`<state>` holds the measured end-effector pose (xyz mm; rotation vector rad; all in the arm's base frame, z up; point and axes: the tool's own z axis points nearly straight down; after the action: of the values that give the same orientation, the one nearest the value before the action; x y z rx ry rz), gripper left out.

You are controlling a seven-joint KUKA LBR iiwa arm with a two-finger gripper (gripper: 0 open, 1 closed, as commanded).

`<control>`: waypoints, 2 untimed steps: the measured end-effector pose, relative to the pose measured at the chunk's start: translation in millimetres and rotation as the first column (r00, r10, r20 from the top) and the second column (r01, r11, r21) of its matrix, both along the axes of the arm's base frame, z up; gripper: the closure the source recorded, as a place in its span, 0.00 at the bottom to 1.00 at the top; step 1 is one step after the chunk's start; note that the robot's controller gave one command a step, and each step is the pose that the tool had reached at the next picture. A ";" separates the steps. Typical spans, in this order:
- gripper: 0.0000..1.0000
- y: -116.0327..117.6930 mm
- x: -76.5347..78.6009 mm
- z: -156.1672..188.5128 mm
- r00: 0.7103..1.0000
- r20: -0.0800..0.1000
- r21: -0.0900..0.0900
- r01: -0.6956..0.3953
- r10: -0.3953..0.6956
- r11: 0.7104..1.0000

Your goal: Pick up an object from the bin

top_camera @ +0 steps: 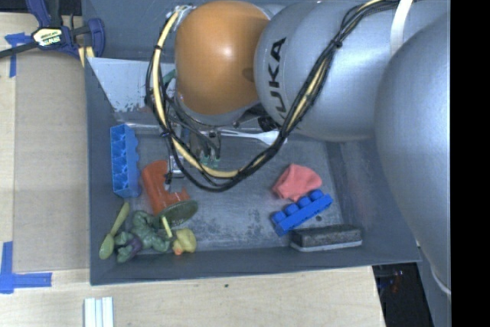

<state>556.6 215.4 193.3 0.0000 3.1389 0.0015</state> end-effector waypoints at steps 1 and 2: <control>0.00 -2.6 -4.6 -30.3 0.991 0.007 0.004 0.132 -0.132 0.991; 0.00 -13.5 21.3 -67.0 0.981 0.001 0.001 0.193 -0.193 0.981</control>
Offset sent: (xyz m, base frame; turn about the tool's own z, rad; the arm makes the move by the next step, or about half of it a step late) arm 0.0579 -0.0269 -0.0831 -0.0225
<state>578.0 201.9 126.3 0.3048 3.1228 0.0031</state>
